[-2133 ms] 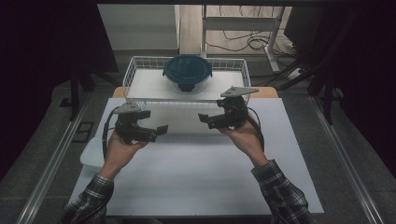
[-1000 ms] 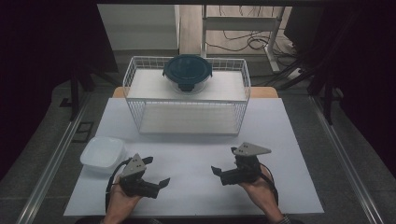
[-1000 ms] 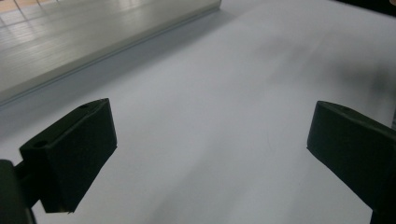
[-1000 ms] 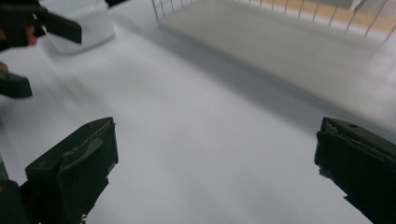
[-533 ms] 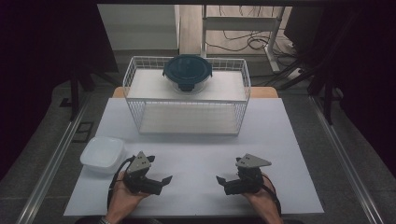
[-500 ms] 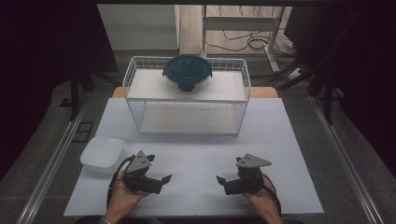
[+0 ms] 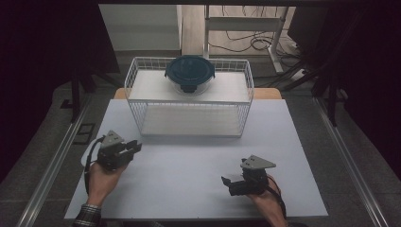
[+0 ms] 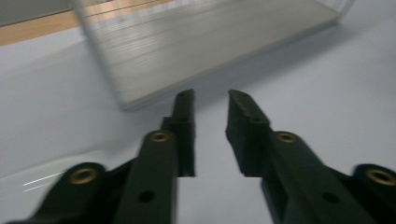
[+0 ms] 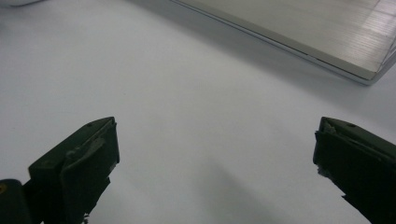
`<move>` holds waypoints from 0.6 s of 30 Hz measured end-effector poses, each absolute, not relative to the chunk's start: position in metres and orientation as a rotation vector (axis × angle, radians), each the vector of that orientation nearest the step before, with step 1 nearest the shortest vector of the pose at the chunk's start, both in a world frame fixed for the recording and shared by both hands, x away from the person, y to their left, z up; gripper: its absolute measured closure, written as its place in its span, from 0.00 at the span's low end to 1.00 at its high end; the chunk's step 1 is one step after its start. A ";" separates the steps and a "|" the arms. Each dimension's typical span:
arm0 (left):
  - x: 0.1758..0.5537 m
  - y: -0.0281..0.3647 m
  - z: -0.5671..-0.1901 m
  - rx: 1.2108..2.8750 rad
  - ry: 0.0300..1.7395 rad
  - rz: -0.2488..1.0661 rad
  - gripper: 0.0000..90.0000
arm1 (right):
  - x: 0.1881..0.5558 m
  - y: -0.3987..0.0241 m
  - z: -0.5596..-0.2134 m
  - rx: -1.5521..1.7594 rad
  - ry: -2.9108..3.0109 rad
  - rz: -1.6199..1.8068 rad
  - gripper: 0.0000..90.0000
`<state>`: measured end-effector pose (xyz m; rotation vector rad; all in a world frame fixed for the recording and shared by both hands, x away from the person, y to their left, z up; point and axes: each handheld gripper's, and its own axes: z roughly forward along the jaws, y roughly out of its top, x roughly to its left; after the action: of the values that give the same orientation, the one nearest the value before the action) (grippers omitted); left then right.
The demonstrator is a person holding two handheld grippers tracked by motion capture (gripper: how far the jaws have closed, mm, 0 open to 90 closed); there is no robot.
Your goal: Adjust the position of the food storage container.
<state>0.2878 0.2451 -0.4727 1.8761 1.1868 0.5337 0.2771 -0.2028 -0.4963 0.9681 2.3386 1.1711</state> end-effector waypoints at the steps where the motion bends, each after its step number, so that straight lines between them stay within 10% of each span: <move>1: 0.290 0.252 -0.473 1.875 1.208 0.545 0.88 | 0.277 -0.203 -0.497 0.968 2.340 1.167 0.00; 18: 0.285 0.347 -0.488 1.755 1.490 0.703 1.00 | 0.276 -0.196 -0.506 0.953 2.400 1.144 0.01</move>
<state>0.2849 0.3472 -0.4878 1.7552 1.4899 0.7030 0.2765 -0.1960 -0.5059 0.9535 2.3997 1.1439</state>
